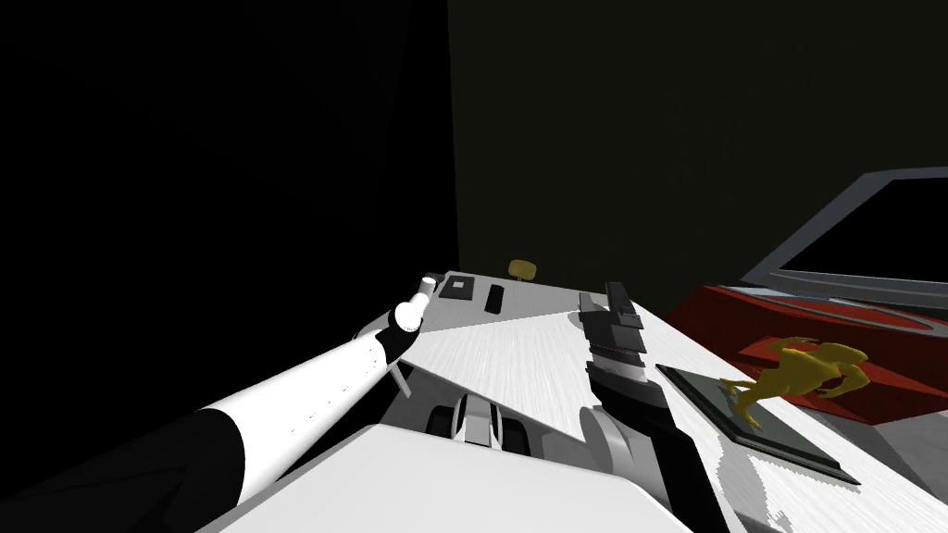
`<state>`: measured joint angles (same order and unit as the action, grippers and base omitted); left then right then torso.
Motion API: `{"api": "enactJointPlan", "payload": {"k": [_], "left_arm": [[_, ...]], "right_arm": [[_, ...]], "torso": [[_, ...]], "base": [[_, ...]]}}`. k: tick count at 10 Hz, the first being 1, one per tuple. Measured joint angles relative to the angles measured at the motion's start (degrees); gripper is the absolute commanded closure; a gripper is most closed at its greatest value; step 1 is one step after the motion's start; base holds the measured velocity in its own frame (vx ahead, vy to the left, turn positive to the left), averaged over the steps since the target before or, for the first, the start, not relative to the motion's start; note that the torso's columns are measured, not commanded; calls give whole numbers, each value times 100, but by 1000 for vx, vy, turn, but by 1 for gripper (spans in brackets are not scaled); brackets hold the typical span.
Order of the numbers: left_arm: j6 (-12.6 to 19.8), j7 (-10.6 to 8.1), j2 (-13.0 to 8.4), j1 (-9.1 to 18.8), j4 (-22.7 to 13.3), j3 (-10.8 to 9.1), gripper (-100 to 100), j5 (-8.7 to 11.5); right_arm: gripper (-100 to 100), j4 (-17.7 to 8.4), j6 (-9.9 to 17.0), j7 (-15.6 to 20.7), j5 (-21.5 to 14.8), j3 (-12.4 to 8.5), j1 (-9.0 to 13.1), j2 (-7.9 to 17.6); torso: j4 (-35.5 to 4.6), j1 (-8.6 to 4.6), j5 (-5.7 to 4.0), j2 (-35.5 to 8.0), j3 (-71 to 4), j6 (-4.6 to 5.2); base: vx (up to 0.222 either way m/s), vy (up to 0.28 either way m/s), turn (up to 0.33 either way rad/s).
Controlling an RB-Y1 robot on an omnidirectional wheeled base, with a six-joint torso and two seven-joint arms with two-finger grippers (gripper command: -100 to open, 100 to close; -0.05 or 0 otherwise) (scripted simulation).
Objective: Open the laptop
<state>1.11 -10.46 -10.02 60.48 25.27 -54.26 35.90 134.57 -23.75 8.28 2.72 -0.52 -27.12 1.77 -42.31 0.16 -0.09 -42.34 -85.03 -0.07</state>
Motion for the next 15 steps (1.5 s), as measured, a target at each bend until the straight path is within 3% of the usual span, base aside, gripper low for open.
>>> {"api": "enactJointPlan", "payload": {"k": [1, 2, 3, 5, 9, 11, 12, 15], "left_arm": [[-67, -208, -66, 5, -157, 359, -100, 132], [60, -123, 108, 17, 46, 160, -100, -53], [116, -74, 98, 40, 60, 142, -100, -101], [193, -1, 166, 51, 193, -190, -100, -271], [206, 6, 175, 48, 218, -288, -100, -290], [403, -114, 257, 70, 609, -640, -100, -664], [346, -248, 56, 78, 434, -447, -100, -531], [548, -325, 248, 79, 789, -830, -100, -948]], "right_arm": [[0, 0, 0, 0, 0, 0, 1, 1], [0, 0, 0, 0, 0, 0, 1, 1], [0, 0, 0, 0, 0, 0, 1, 1], [0, 0, 0, 0, 0, 0, 1, 1], [0, 0, 0, 0, 0, 0, 1, 1], [0, -1, 0, 0, 0, 0, 2, 2], [0, -1, 1, 0, 0, 0, 3, 2], [0, 0, 0, 0, 0, 0, 1, 1]], "torso": [[2, -1, 10, -1, -12, 7], [4, -8, 13, -2, -18, 12], [4, -15, 12, -3, -17, 7], [2, -4, 7, -1, -17, 7], [2, -8, 9, -2, -11, 6], [0, -13, 10, -2, 42, 5], [0, -12, 10, -3, 50, 10], [5, -27, 6, 14, 41, 5]], "base": [[-2, -14, 40], [1, 6, -40], [1, 4, -24], [1, 6, -8], [-7, 9, -66], [-30, 53, -308], [-35, 55, -196], [-5, 0, 22]]}}
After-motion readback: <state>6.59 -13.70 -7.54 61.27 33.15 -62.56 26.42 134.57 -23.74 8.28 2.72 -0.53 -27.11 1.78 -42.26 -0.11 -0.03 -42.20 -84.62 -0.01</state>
